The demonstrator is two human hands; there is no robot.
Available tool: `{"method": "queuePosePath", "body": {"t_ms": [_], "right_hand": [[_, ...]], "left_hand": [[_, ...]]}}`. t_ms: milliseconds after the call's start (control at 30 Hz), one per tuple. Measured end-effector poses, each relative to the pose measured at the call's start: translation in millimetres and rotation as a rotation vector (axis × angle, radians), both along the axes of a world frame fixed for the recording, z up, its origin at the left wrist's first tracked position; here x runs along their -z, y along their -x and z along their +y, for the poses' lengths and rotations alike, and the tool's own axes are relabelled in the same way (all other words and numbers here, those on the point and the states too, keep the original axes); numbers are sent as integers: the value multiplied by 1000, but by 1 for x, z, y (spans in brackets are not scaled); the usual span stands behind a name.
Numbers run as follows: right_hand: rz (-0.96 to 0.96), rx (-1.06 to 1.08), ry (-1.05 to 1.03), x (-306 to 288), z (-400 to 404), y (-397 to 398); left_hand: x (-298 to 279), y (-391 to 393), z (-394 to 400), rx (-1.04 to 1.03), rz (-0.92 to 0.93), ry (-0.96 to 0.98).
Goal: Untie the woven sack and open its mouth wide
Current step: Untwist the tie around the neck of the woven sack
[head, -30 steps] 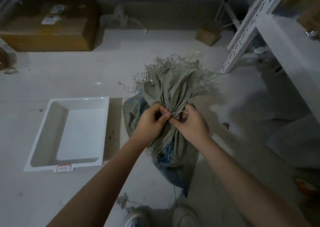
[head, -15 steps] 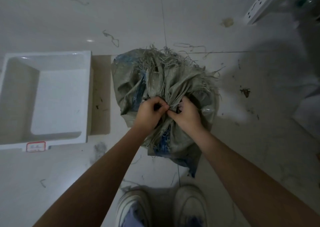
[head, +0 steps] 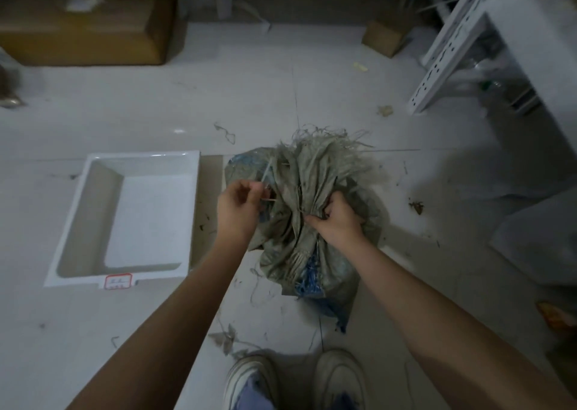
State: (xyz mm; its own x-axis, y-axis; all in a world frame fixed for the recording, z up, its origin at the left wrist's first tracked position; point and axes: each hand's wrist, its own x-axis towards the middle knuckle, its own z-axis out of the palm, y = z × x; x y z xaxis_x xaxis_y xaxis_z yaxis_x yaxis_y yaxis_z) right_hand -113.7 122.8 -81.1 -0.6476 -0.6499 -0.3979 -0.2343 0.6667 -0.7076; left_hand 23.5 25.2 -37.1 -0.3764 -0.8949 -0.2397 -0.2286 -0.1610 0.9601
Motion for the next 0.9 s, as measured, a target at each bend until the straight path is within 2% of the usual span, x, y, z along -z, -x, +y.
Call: {"method": "queuePosePath", "body": {"t_ms": [67, 133, 200, 267, 300, 333, 433, 467, 533, 633, 767, 833, 900], "right_hand": [[2, -5, -53, -8, 0, 0], [85, 2, -89, -21, 1, -3], [299, 31, -105, -36, 4, -9], [499, 92, 10, -53, 8, -17], [466, 125, 115, -62, 9, -23], [304, 151, 216, -72, 7, -28], [-464, 241, 361, -91, -2, -43], [-640, 294, 400, -94, -4, -46], [-866, 411, 522, -96, -8, -49], [-925, 473, 598, -92, -9, -50], [-920, 538, 579, -84, -13, -56], [-842, 526, 518, -83, -21, -61], [-700, 430, 435, -83, -33, -65]], "left_hand": [[-16, -2, 0, -51, 41, -39], [-35, -4, 0, -117, 73, -8], [-53, -5, -4, -251, 152, -7], [-66, -3, -7, -345, 273, -111], [-70, -1, -7, -357, 325, -190], [-71, 3, -4, -356, 370, -271], [-71, 11, 10, -367, 461, -478], [-69, 13, 16, -383, 472, -526], [-66, 15, 25, -429, 486, -594], [-59, 13, 31, -455, 497, -625], [-49, 6, 30, -436, 472, -603], [-45, 0, 26, -458, 470, -595], [-41, -9, 17, -475, 460, -557]]}}
